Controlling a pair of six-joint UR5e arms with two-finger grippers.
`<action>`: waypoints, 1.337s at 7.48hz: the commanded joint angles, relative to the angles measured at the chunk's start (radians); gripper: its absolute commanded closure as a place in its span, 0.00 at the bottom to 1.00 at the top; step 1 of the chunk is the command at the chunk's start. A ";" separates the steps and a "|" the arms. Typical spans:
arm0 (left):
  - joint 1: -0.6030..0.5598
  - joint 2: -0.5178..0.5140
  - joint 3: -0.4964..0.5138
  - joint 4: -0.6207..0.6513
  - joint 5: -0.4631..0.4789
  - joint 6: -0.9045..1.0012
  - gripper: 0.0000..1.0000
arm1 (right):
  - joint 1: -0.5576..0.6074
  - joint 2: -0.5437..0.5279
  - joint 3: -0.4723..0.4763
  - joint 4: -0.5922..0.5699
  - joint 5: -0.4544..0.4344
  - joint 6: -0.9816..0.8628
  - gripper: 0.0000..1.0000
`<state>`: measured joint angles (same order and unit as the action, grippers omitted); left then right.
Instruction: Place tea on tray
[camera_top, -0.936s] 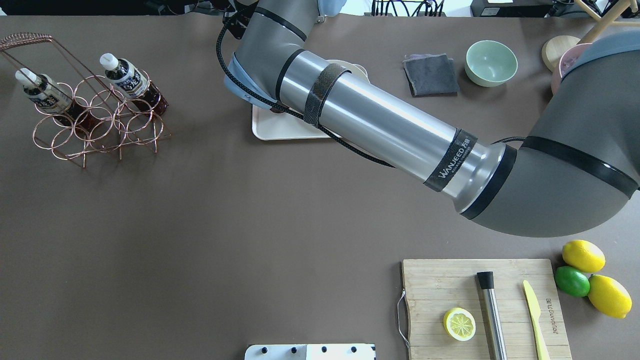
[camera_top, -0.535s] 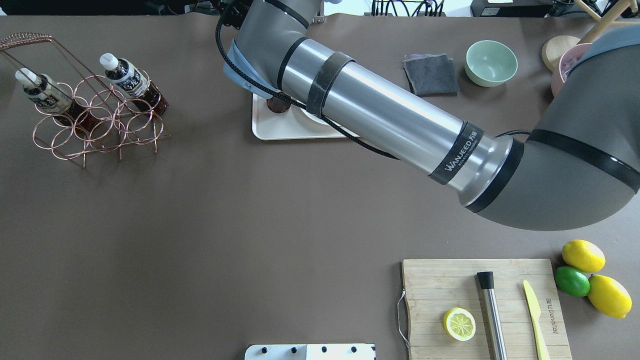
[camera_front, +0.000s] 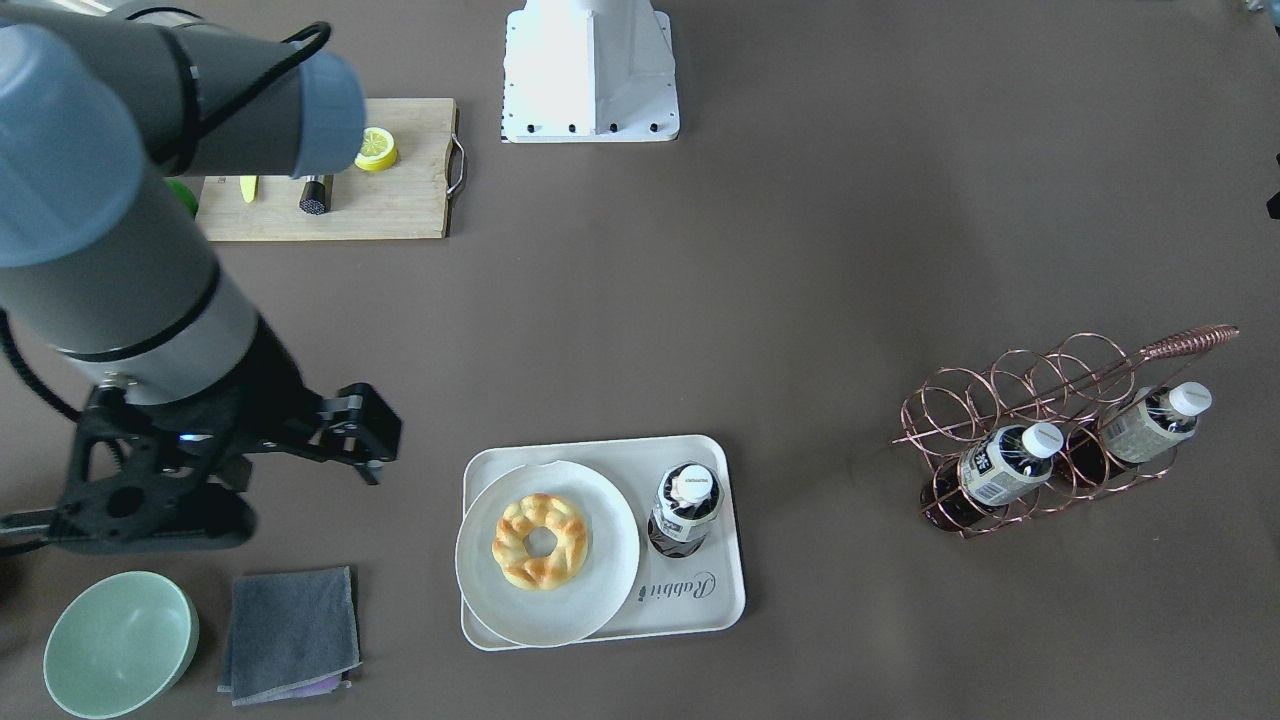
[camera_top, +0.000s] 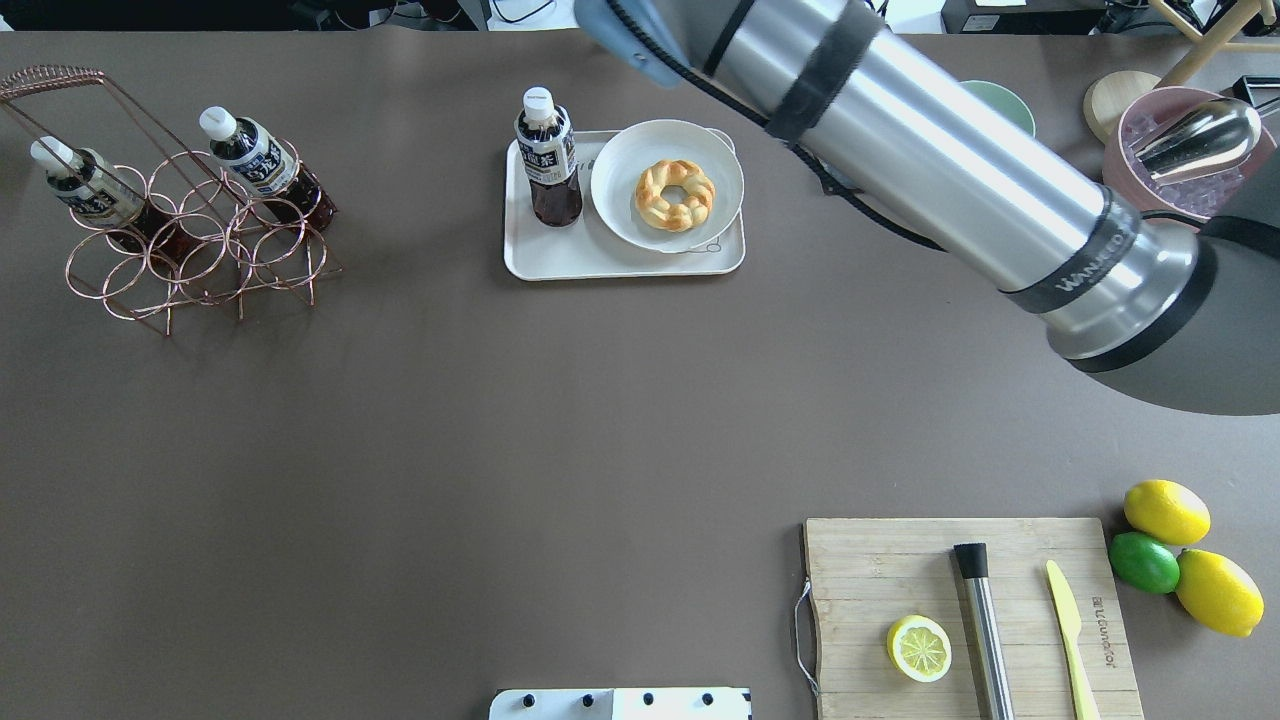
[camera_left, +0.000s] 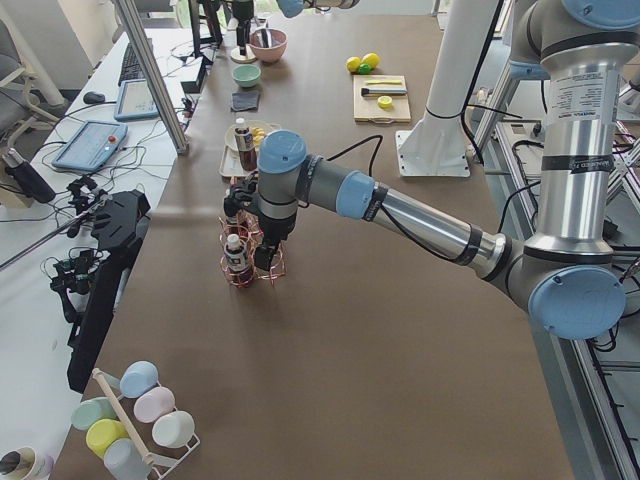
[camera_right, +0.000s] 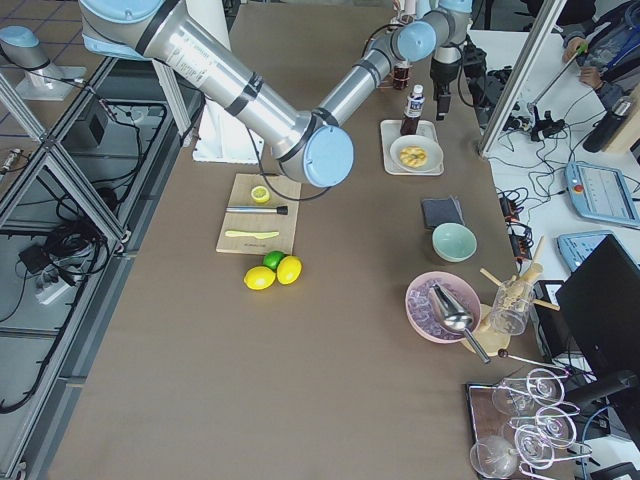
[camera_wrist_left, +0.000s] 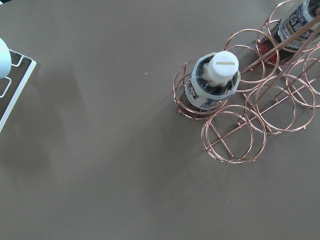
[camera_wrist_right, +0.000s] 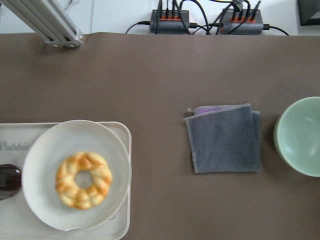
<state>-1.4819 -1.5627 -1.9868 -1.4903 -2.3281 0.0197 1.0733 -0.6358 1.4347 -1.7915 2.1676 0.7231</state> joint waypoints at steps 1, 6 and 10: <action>0.000 0.001 0.008 0.001 -0.007 -0.056 0.03 | 0.135 -0.298 0.116 0.026 0.101 -0.331 0.01; 0.000 0.001 0.026 0.005 -0.010 -0.073 0.03 | 0.481 -0.651 0.093 0.103 0.193 -0.802 0.01; -0.021 0.015 0.059 -0.004 -0.017 -0.063 0.03 | 0.582 -0.797 0.142 0.093 0.195 -0.929 0.01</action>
<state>-1.4870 -1.5469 -1.9339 -1.4987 -2.3397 -0.0373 1.6305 -1.3865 1.5505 -1.6960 2.3667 -0.1849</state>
